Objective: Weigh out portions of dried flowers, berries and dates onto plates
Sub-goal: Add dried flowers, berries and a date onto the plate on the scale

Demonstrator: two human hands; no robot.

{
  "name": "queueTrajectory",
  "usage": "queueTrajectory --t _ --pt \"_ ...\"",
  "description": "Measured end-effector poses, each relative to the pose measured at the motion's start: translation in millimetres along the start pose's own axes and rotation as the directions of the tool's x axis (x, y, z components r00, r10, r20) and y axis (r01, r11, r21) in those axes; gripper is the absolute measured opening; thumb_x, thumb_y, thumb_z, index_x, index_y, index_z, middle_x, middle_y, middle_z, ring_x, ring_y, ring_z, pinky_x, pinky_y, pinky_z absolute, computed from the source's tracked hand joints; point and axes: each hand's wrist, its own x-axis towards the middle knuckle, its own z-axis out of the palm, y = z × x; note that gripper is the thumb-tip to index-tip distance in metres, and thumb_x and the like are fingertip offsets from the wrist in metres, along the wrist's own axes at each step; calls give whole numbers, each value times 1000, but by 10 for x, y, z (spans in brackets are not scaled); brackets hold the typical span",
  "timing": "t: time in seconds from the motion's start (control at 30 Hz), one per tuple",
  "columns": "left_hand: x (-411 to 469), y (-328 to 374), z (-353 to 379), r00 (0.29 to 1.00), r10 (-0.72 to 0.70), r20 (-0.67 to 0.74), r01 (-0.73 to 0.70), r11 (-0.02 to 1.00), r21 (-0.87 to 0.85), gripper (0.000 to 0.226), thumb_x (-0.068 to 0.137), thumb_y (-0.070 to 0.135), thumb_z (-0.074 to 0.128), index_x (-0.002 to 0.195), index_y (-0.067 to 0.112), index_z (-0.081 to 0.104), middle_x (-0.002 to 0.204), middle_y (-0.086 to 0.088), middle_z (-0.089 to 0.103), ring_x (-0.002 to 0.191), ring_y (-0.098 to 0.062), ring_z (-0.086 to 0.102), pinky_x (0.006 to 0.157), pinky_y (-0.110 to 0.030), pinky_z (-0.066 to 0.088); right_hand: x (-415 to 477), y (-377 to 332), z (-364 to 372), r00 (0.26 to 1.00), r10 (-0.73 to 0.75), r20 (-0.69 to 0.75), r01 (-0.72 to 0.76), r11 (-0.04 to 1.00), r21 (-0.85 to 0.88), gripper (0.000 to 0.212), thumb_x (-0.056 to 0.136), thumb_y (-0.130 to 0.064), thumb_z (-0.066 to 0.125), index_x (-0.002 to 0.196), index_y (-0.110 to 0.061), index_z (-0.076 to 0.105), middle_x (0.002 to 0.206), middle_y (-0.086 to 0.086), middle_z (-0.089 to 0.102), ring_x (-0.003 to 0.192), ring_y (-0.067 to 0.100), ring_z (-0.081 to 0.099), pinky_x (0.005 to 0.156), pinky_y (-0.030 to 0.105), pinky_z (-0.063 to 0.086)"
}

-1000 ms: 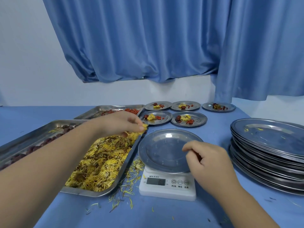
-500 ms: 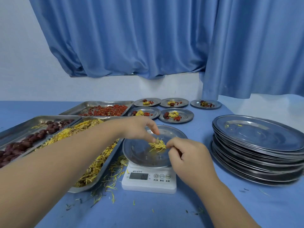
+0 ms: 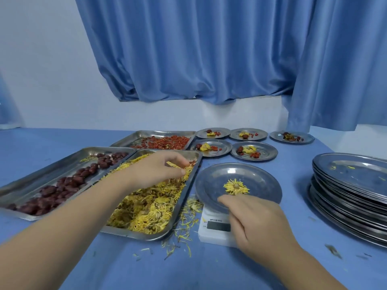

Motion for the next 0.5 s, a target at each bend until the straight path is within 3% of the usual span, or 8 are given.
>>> queueTrajectory --t 0.17,0.3,0.4,0.5 --pt "-109 -333 -650 979 -77 -188 82 996 23 15 92 37 62 105 42 64 106 19 68 90 1 65 79 -23 47 311 -284 311 999 -19 41 19 1000 -8 18 73 -10 50 79 -14 67 57 -2 49 48 19 46 41 24 33" --pt "-156 -811 -1029 897 -197 -396 203 979 -27 10 95 32 58 101 32 65 95 2 70 77 -16 62 68 -29 48 458 -418 555 998 38 51 -40 999 21 18 74 -9 58 87 -14 70 67 -3 58 59 17 56 44 27 42" --pt "-211 -1265 -1187 860 -291 -420 317 948 -8 9 97 28 56 100 26 64 96 -10 69 81 -23 62 77 -40 50 396 -466 680 993 25 114 -31 998 50 17 77 -11 58 88 -16 70 71 -4 58 63 17 56 46 27 45" --pt "-265 -1665 -1283 836 -376 -399 456 881 125 14 98 21 52 106 21 64 113 -9 66 89 -22 59 79 -36 45 344 -469 721 987 11 159 -25 996 86 22 83 -17 48 89 -17 69 73 -7 58 65 12 53 48 23 43"
